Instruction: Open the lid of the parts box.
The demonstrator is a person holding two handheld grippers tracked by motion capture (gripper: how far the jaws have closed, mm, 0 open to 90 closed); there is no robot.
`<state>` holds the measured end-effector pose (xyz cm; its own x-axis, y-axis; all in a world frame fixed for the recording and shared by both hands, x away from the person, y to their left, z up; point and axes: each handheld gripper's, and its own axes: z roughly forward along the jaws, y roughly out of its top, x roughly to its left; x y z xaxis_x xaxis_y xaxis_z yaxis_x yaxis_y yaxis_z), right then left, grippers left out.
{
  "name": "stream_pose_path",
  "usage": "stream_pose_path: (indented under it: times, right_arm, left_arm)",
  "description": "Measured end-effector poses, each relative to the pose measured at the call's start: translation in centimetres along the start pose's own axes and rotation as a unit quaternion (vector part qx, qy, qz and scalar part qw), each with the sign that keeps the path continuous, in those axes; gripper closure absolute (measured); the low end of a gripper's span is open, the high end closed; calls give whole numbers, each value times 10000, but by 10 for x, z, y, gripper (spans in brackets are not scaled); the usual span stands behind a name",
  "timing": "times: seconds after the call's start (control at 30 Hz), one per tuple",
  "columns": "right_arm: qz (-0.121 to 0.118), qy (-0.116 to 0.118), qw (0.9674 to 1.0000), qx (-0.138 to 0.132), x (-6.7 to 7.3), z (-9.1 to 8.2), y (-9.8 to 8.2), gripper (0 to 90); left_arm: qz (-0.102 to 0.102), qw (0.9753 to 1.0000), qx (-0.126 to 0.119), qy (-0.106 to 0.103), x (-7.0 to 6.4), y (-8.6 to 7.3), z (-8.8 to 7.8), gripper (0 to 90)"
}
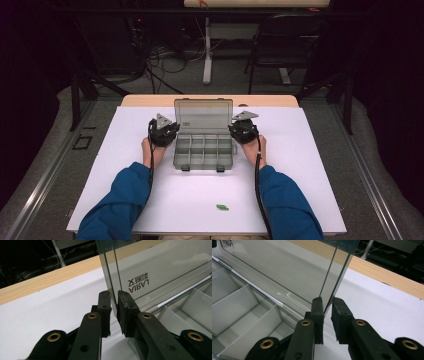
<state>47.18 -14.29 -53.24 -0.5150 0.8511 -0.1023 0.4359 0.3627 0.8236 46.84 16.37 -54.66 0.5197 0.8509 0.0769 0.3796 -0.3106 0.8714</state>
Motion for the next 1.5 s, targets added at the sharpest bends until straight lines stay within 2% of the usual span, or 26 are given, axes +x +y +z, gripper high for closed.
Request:
stream_pose_path:
  times: [0.27,0.43,0.47,0.6,0.67,0.77,0.83,1.0,1.13,1.3,1.5]
  right_arm:
    - [-9,6,10000,68,0,4,-1,780]
    - [50,30,9999,91,-2,4,-2,709]
    - [50,30,9999,85,-2,3,-2,677]
    - [112,-87,9998,109,-4,-2,-1,407]
    - [123,-118,9998,109,-5,-5,-1,323]
    - [156,-33,9998,116,-7,-9,-2,220]
    - [141,131,9996,188,-7,-11,-2,164]
    - [33,412,9990,191,-3,-23,-7,113]
    - [-183,539,9982,197,4,-35,-13,76]
    - [-347,727,9966,156,10,-55,-22,48]
    - [-384,848,9956,78,13,-71,-28,33]
  left_arm:
    - [50,9999,101,17,0,-2,3,791]
    - [27,9999,140,50,1,-2,3,756]
    - [-16,9999,104,47,2,-3,2,707]
    - [-201,9997,80,132,5,-2,-2,485]
    - [-252,9996,118,111,6,-2,-4,391]
    - [-249,9996,140,-68,7,-2,-8,266]
    - [-183,9995,109,-213,5,-2,-13,218]
    - [59,9990,123,-432,-2,-3,-25,134]
    - [164,9982,170,-546,-5,-5,-36,85]
    - [219,9977,100,-637,-9,-10,-53,49]
    - [283,9971,82,-704,-14,-18,-72,25]
